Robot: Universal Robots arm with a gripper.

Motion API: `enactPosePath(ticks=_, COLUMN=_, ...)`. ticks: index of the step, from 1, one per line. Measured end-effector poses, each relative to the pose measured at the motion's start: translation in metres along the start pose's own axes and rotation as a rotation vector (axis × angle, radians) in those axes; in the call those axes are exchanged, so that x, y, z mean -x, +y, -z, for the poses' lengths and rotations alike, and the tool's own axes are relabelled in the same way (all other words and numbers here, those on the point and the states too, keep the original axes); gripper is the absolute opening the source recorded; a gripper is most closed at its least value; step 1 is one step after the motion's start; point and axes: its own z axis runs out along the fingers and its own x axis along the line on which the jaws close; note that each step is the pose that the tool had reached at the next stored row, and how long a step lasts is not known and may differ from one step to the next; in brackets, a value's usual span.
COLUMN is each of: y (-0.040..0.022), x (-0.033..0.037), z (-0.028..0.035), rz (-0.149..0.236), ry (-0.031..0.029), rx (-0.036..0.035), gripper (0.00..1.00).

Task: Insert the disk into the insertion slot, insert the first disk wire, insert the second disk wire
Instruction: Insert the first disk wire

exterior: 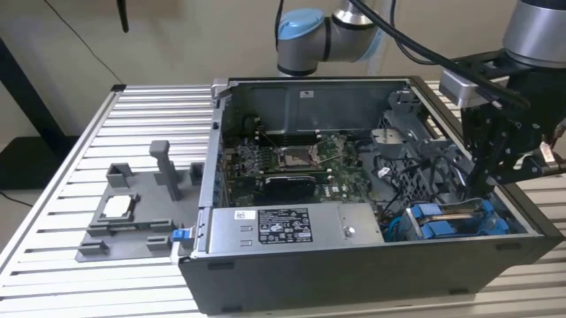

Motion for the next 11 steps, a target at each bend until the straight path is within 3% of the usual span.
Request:
enactPosePath(ticks=2, y=-0.0027, x=-0.0001, z=-0.001, rz=0.001, ry=-0.0033, rx=0.0168, gripper=0.19)
enactPosePath(ticks=5, y=-0.0047, x=-0.0002, z=-0.0017, rz=0.003, ry=-0.0061, rx=0.057, gripper=0.19)
enactPosePath(ticks=8, y=-0.0062, x=-0.0001, z=-0.0033, rz=0.003, ry=-0.012, rx=0.0718, gripper=0.19)
enactPosePath(ticks=11, y=-0.0072, x=-0.0001, z=-0.0061, rz=0.003, ry=-0.0176, rx=0.0754, gripper=0.19)
